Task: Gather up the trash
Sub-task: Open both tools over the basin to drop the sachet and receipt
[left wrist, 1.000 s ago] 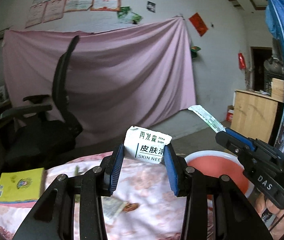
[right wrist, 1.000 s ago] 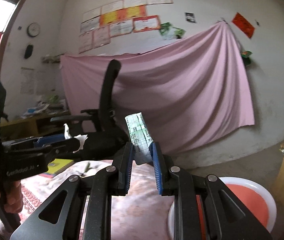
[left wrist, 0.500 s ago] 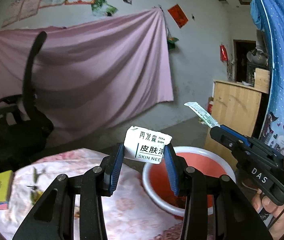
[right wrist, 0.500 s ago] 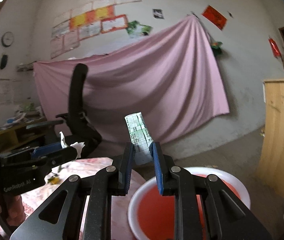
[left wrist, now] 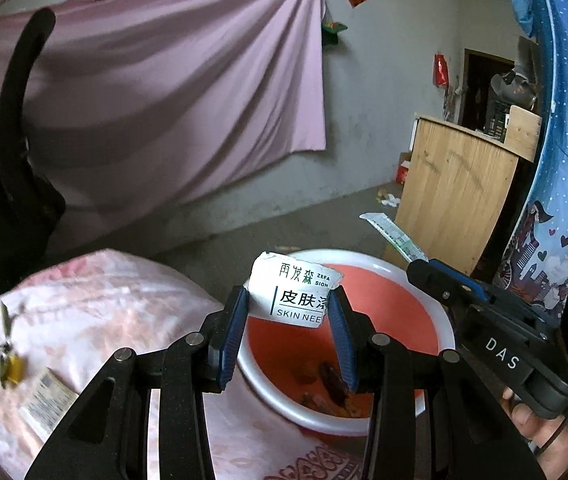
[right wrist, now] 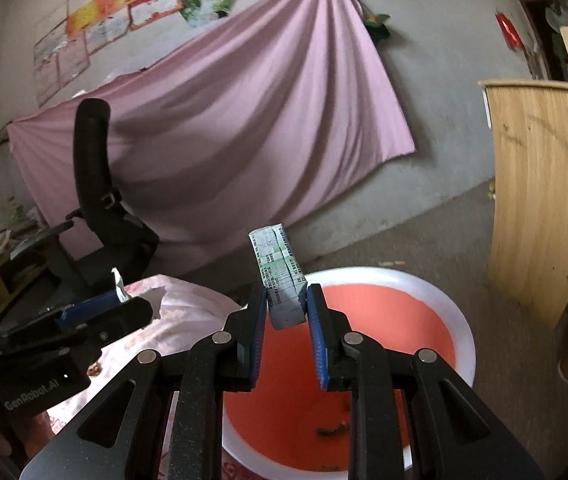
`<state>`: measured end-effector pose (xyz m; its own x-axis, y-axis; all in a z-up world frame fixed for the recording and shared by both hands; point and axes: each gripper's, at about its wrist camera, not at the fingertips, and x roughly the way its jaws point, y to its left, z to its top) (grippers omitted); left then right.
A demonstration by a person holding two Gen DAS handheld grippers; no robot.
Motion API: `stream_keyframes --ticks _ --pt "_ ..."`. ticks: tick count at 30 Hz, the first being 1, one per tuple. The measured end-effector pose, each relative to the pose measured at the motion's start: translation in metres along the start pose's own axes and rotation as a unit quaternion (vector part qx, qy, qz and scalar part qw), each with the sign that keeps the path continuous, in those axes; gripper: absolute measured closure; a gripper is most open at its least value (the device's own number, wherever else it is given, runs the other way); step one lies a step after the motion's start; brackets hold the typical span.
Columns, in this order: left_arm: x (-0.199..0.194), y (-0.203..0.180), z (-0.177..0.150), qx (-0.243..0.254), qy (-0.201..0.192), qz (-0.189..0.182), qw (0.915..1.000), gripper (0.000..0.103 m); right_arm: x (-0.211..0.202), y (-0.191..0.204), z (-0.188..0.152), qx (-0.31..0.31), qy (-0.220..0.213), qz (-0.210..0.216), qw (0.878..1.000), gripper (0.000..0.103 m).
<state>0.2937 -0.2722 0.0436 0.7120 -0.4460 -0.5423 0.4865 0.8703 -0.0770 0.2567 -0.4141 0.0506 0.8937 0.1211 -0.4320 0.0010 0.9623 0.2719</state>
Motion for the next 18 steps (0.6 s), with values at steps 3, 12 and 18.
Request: stream_keyframes --ticks 3,12,18 --pt "0.008 0.001 0.0 -0.011 0.018 -0.004 0.9998 0.067 0.003 -0.003 -0.001 0.006 0.012 -0.003 1.0 0.083" --pt "0.019 0.004 0.002 -0.025 0.045 0.006 0.9986 0.055 0.01 -0.007 0.0 0.017 0.032 -0.008 0.999 0.082" --pt "0.017 0.01 0.001 -0.042 0.04 0.009 0.9982 0.045 0.012 -0.012 -0.001 0.027 0.039 -0.015 0.999 0.079"
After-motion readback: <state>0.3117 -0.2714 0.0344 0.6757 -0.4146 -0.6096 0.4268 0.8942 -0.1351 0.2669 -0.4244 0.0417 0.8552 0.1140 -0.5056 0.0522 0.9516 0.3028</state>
